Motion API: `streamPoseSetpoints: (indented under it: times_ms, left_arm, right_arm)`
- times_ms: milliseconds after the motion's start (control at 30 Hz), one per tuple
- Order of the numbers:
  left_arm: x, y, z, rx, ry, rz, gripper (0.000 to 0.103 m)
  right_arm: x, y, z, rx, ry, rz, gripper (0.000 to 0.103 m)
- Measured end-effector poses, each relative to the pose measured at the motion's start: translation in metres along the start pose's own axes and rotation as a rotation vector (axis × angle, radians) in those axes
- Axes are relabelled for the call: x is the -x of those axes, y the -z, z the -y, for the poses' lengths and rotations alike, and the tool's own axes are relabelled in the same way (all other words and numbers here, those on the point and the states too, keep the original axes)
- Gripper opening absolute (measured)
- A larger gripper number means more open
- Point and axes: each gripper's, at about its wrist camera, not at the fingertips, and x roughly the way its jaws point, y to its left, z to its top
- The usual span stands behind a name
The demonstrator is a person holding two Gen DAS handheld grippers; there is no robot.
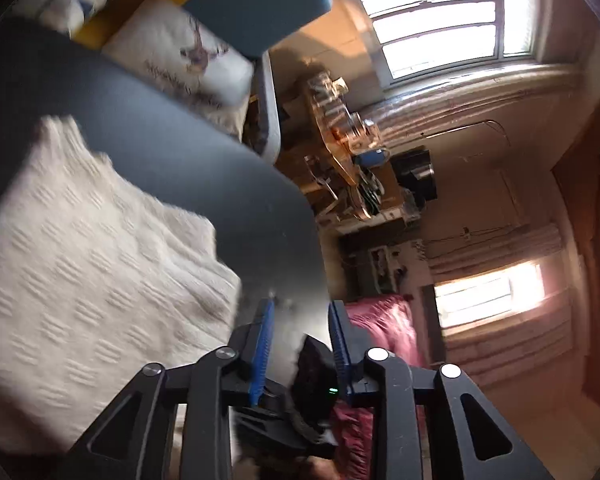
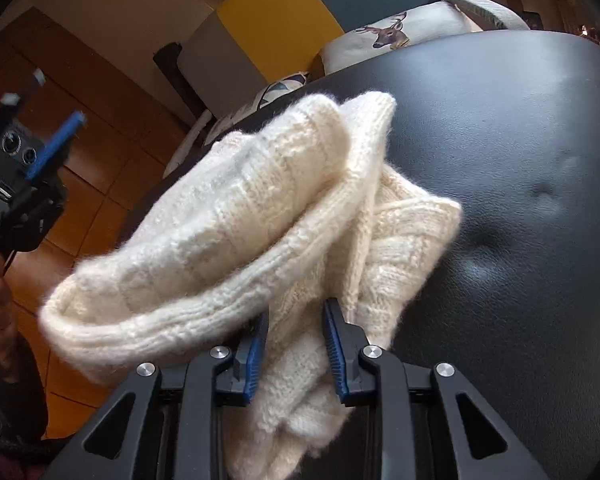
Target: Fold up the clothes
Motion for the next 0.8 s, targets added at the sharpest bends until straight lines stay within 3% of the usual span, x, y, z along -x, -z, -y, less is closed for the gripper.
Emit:
streamPoseSetpoints:
  times_ms: [133, 233, 367, 500, 600, 667, 800]
  left_arm:
    - [0.06, 0.006, -0.042, -0.09, -0.166, 0.104, 0.04]
    - [0.083, 0.022, -0.083, -0.092, -0.234, 0.108, 0.04]
    - [0.081, 0.04, -0.107, -0.098, -0.256, 0.084, 0.04]
    - [0.069, 0.048, -0.109, -0.148, -0.28, 0.053, 0.04]
    - [0.053, 0.05, -0.099, -0.23, -0.301, 0.02, 0.04]
    - [0.046, 0.05, -0.093, -0.283, -0.275, 0.011, 0.04]
    - [0.027, 0.043, -0.082, -0.351, -0.264, -0.019, 0.04]
  right_arm:
    - [0.05, 0.016, -0.01, 0.065, 0.028, 0.079, 0.028]
    - [0.077, 0.013, -0.041, 0.165, -0.044, 0.108, 0.033]
    - [0.065, -0.006, -0.103, 0.335, -0.142, 0.005, 0.041]
    - [0.009, 0.007, -0.14, 0.442, -0.124, -0.185, 0.042]
    - [-0.012, 0.011, -0.148, 0.464, -0.043, -0.319, 0.042]
    - [-0.025, 0.01, -0.147, 0.456, -0.03, -0.387, 0.042]
    - [-0.032, 0.008, -0.141, 0.414, -0.068, -0.422, 0.042]
